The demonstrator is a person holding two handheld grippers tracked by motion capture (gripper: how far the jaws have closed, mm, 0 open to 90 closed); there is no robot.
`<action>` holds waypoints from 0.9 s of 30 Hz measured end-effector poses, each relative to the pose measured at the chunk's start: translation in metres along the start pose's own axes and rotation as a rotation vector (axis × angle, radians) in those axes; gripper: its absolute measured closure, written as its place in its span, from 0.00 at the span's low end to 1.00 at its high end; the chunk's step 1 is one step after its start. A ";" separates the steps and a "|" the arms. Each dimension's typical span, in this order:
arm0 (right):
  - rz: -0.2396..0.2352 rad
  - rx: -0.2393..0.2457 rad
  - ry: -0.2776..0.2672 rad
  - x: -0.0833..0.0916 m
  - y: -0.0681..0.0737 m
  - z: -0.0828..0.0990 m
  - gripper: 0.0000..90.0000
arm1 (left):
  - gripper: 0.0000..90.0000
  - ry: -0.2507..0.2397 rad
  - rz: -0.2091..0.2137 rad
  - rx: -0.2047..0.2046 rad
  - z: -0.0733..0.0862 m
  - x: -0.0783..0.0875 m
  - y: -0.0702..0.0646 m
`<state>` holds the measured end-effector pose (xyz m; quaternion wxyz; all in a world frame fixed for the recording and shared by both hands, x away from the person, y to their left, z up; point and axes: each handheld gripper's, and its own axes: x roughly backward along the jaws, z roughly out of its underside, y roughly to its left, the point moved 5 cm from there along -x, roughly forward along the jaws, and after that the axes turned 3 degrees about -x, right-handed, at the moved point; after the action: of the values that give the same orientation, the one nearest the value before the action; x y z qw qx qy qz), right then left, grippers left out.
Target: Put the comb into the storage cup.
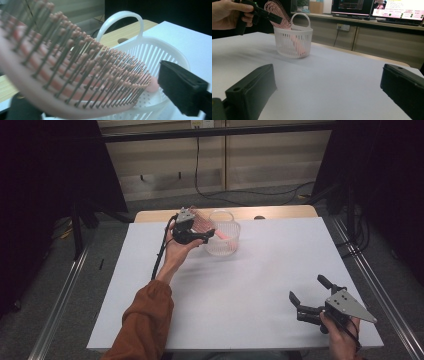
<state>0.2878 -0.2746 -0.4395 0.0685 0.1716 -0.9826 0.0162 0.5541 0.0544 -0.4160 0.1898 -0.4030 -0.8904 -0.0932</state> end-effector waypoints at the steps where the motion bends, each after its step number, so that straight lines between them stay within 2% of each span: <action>1: -0.001 0.000 -0.001 0.000 0.000 0.000 0.00 | 0.14 -0.005 0.003 0.003 0.000 0.001 0.000; 2: -0.001 0.001 -0.001 0.000 0.000 0.000 0.00 | 0.13 -0.005 0.003 -0.010 0.000 0.002 0.000; 4: -0.001 0.001 0.000 0.000 0.000 0.000 0.00 | 0.09 -0.027 -0.002 0.006 0.000 0.004 0.002; 9: 0.000 0.002 -0.001 0.000 0.000 0.000 0.00 | 0.05 -0.041 -0.006 0.027 0.005 0.005 0.004; 17: -0.001 -0.002 0.001 -0.001 0.000 0.000 0.00 | 0.03 -0.053 -0.024 0.004 0.003 0.011 0.004; 21: 0.001 -0.003 0.000 0.000 -0.002 0.001 0.00 | 0.03 -0.083 -0.037 -0.010 -0.002 0.016 0.003; 23: 0.003 -0.006 0.000 0.000 -0.002 0.001 0.00 | 0.03 -0.101 -0.030 -0.012 -0.005 0.017 0.003; 24: 0.004 -0.008 -0.001 0.000 -0.002 0.001 0.00 | 0.03 -0.112 -0.031 0.002 -0.005 0.017 0.003; 27: 0.005 -0.008 -0.001 0.000 -0.003 0.001 0.00 | 0.03 -0.125 -0.037 -0.009 -0.006 0.017 0.003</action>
<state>0.2884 -0.2778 -0.4408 0.0685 0.1689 -0.9832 0.0125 0.5473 0.0662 -0.4038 0.1304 -0.3923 -0.9074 -0.0752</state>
